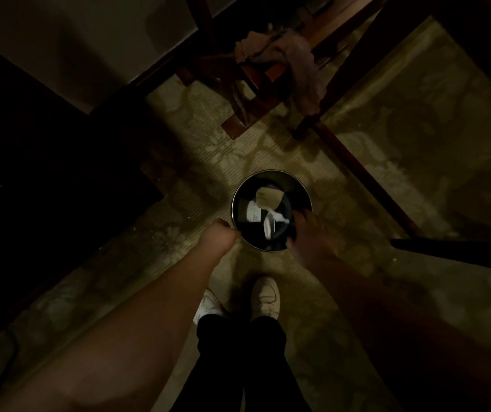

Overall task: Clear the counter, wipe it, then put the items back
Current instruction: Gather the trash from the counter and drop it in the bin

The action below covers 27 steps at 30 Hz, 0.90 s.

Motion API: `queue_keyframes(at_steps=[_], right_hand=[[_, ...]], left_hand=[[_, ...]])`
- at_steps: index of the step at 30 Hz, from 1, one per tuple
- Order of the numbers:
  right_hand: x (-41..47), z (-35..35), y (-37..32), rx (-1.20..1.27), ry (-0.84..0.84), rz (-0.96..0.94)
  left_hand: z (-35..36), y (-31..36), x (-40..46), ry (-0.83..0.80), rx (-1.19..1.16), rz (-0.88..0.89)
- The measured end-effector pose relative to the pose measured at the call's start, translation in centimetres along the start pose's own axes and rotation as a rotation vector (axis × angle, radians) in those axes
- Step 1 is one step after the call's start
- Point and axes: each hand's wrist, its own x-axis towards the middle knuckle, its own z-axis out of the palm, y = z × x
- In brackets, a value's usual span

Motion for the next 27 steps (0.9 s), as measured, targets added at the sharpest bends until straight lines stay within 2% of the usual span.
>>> queue_keyframes(at_steps=[5,9,14,20,27], right_hand=[[-2.8,-2.5,-0.8,0.025,-0.013,-0.013],[-5.3,-6.4,-2.5,0.151,-0.107,0.005],[-9.0,-12.3,-5.5,0.266,-0.078,-0.034],[-13.7,-19.9,-10.0,0.309,-0.154,-0.025],[-19.4,-27.6,-15.6,0.225,-0.096,-0.156]], left_hand=[[-2.2,0.6,-4.4,0.033,0.098,0.063],[-4.5,1.7,-9.2,0.064,0.140,0.146],[-8.5,3.8,-17.1,0.126,0.175,0.231],[-13.7,5.5,-27.3,0.219,0.058,0.297],[-19.5,5.2,-38.7,0.403,-0.056,0.337]])
